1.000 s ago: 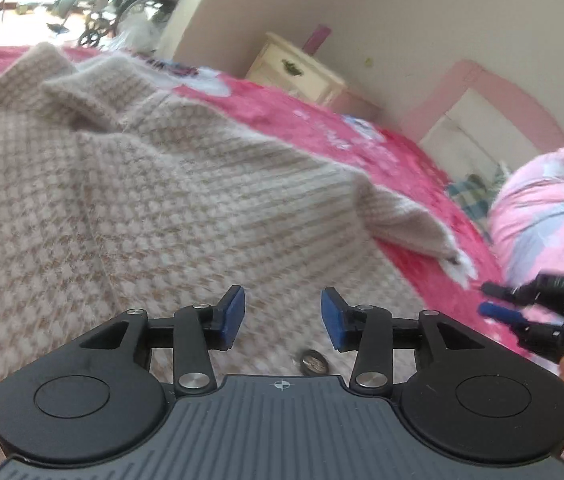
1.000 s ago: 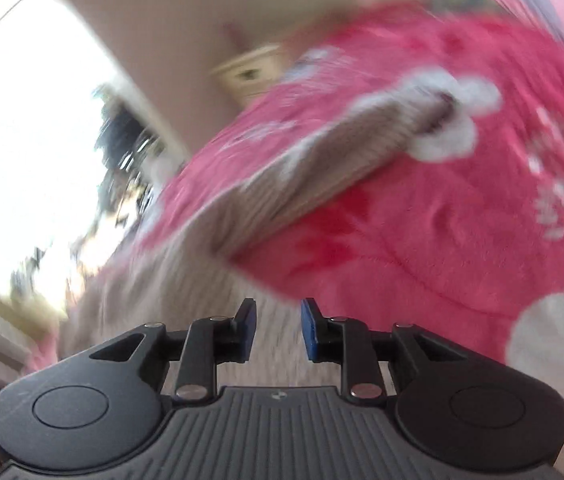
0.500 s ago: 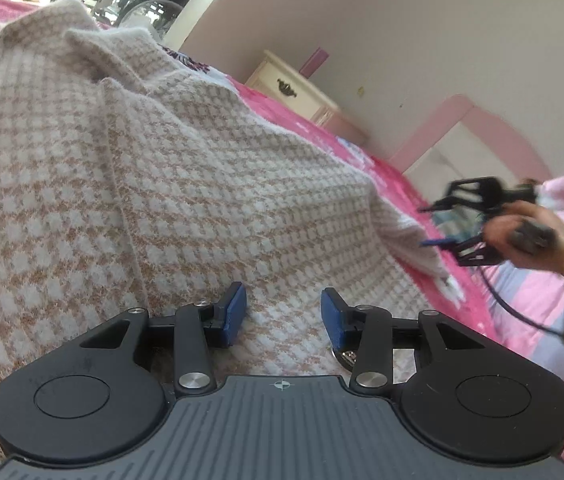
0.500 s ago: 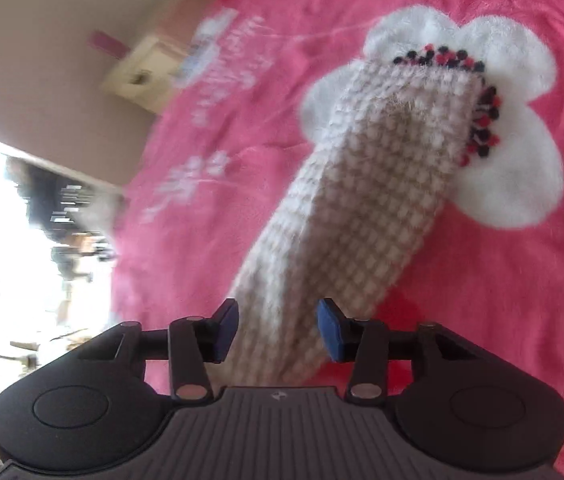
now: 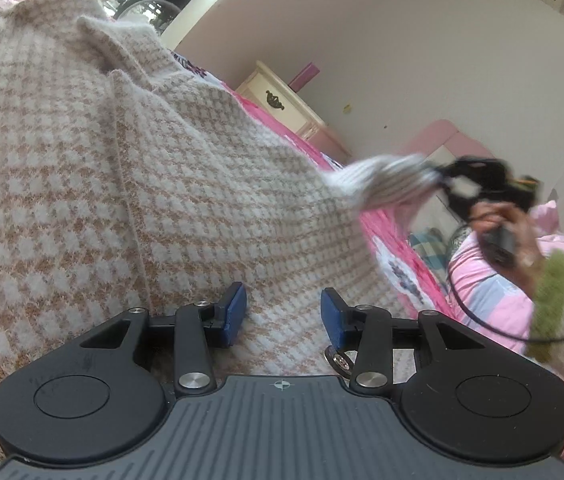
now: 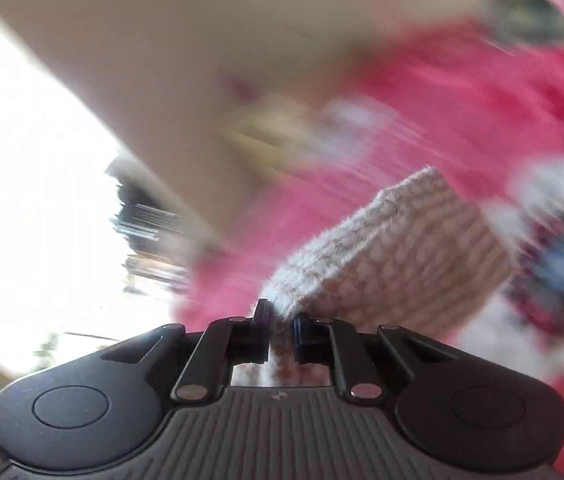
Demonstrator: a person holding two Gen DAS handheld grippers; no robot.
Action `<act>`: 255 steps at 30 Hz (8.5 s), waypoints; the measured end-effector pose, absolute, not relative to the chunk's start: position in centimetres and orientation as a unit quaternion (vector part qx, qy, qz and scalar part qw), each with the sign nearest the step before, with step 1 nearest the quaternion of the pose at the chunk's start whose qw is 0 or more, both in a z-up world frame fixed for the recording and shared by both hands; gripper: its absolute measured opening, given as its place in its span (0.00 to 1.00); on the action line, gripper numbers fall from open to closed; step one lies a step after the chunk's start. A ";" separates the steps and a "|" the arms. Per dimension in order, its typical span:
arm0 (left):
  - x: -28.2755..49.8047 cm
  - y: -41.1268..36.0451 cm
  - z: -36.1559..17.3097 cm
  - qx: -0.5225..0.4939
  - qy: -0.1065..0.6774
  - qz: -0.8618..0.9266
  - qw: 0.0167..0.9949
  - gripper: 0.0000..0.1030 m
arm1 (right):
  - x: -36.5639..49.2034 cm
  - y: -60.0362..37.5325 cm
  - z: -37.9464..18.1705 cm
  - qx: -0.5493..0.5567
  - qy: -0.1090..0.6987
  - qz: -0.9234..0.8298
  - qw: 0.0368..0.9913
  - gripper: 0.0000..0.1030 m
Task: Fold clothes
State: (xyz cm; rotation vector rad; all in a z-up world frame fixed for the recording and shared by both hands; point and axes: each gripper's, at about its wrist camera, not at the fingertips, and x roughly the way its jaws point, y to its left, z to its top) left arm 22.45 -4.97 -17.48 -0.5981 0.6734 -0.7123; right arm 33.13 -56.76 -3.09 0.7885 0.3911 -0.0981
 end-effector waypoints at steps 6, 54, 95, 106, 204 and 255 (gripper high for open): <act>22.6 -5.1 -17.5 -0.283 0.319 -0.337 0.839 0.40 | 26.7 -61.4 -9.2 0.420 0.223 -0.119 0.872 0.31; 22.2 -4.9 -17.5 -0.287 0.317 -0.336 0.839 0.40 | 26.1 -72.2 -16.5 0.560 0.200 -0.227 0.771 0.62; 22.3 -3.9 -16.3 -0.317 0.360 -0.307 0.822 0.39 | 27.6 -37.5 13.1 0.202 0.137 0.193 0.950 0.16; 12.3 11.7 -11.8 -0.385 0.332 -0.210 0.835 0.43 | 22.8 -23.7 10.7 0.073 0.197 0.375 0.903 0.16; 43.7 -8.6 -7.7 -0.336 0.429 -0.217 0.810 0.34 | 24.7 -36.3 -14.5 -0.033 0.312 0.026 0.949 0.10; 16.4 5.2 -9.3 -0.235 0.501 -0.083 0.829 0.56 | 5.6 -28.1 -13.8 0.494 0.386 0.078 0.775 0.38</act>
